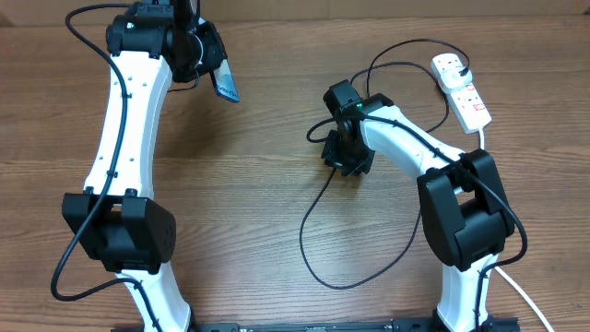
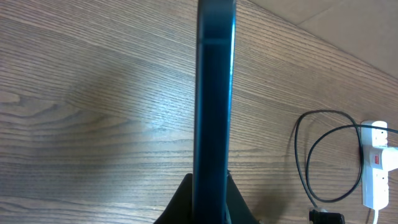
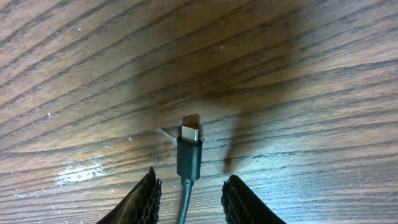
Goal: Plug charger to phone and switch on socket
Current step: 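Lower the right gripper onto the black cable's USB-C plug and grasp it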
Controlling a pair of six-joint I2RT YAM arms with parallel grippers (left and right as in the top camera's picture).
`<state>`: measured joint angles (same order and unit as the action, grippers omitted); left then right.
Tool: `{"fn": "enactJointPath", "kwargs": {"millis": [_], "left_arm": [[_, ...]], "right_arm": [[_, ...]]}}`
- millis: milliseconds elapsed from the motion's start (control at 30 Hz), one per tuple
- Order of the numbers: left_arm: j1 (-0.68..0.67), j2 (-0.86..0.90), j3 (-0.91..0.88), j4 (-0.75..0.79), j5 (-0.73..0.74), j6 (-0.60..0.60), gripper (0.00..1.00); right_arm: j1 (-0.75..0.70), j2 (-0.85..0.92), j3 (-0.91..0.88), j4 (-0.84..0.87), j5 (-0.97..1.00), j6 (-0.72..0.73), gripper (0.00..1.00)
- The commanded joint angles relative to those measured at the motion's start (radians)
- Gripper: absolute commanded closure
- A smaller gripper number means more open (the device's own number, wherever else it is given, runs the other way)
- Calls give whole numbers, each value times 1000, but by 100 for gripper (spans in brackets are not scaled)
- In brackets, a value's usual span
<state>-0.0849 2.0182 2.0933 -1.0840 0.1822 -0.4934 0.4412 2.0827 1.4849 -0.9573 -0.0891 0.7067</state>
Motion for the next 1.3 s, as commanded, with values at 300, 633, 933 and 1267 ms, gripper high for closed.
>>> {"fn": "enactJointPath", "kwargs": {"millis": [300,633,933,1267], "left_arm": [[-5,6,3,11,2,23,96],[-6,6,3,11,2,22,96],[-6,6,3,11,3,22,96],[-6,6,3,9,3,22,96]], "right_arm": [[30,7,6,5,63,4,71],[30,8,6,5,89,11,73],[30,28,6,-3,87,11,73],[30,53,6,-7,58,11,75]]}}
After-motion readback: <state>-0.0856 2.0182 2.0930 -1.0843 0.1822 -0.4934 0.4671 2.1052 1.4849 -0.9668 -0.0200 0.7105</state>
